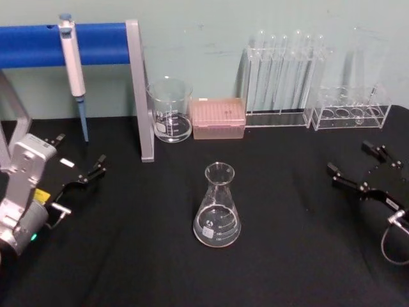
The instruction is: Grasp the erlenmeyer flask with one hand, shake it three times, then place it back.
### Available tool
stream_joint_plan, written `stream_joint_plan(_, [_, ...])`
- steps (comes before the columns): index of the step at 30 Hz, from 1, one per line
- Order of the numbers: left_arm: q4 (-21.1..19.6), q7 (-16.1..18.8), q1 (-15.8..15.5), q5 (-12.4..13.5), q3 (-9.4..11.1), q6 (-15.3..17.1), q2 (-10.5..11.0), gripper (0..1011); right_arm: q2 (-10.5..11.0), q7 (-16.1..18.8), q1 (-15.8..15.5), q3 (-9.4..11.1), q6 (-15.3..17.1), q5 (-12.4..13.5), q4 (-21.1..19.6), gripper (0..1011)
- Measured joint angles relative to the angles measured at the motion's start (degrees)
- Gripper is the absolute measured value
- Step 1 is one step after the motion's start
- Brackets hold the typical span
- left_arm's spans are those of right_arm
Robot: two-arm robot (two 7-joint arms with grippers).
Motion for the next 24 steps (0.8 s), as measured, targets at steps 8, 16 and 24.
stream_joint_plan(8, [0.0,0.0,0.0,0.0,0.0,0.0,0.0,1001,1.7,5.6,-2.6,0.9,-0.7,1.6,-3.3,1000])
stream_joint_plan(16, [0.0,0.0,0.0,0.0,0.0,0.0,0.0,1001,1.2,12.5,-1.7,0.3,-1.1,3.4,-3.7,1000])
stream_joint_plan(24, [0.0,0.0,0.0,0.0,0.0,0.0,0.0,1001,-0.6,17.7,1.1,-1.3,-0.4,4.2,-1.7,1000])
